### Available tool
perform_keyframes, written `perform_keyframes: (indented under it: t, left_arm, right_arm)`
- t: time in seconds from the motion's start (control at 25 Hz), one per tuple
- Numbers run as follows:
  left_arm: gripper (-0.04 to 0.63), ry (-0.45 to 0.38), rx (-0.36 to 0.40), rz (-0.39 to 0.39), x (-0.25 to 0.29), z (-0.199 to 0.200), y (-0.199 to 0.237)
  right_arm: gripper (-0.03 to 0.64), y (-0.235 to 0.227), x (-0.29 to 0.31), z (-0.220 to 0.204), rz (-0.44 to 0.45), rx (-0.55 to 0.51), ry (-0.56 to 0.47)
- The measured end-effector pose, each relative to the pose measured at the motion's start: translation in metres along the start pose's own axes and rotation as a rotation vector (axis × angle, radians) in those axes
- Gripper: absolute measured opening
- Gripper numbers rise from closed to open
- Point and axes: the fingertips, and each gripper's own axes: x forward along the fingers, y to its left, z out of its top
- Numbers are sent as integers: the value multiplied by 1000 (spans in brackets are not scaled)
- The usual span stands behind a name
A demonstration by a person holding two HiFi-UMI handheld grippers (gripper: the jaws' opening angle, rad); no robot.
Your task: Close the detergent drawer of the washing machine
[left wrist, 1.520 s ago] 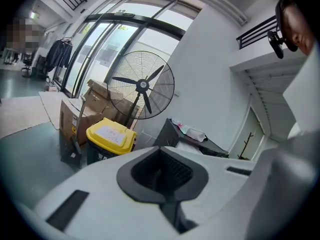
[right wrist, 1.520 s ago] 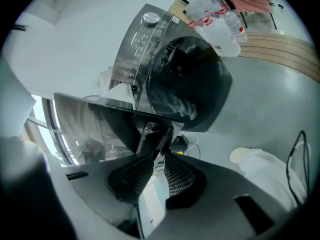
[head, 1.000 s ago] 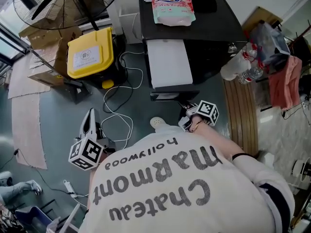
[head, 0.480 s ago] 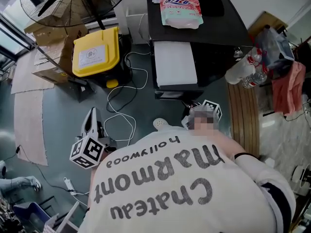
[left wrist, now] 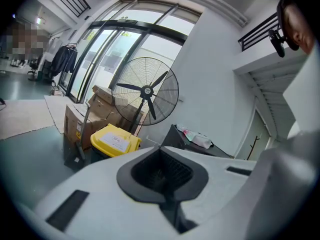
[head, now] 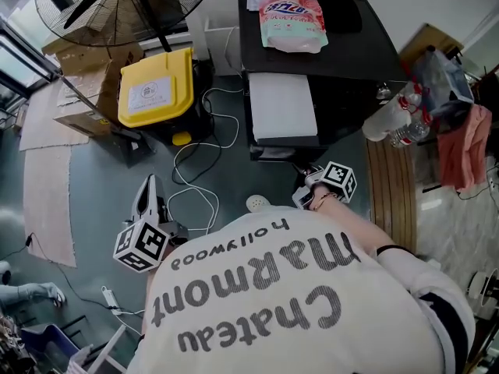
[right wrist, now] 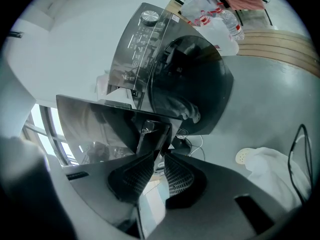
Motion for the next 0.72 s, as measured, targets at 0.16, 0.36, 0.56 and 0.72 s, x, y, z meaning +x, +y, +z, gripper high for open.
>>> perform_keyframes:
  t: [0.16,0.36,0.56,0.72]
  left_arm:
    - [8,-2,-1,6,2,0,-1]
    - [8,-8,-3,18,6,-1,-1]
    - [8,-11,-5,28,10,1,1]
    - [8,-8,-5,27,15,1,0]
  right_arm:
    - [81,2,3,2,2,-9,11]
    - [81,0,10,7,-2,-9,20]
    - [81,3,16,10,-1,-11,27]
    - [81,5,19,13,-3,-7,28]
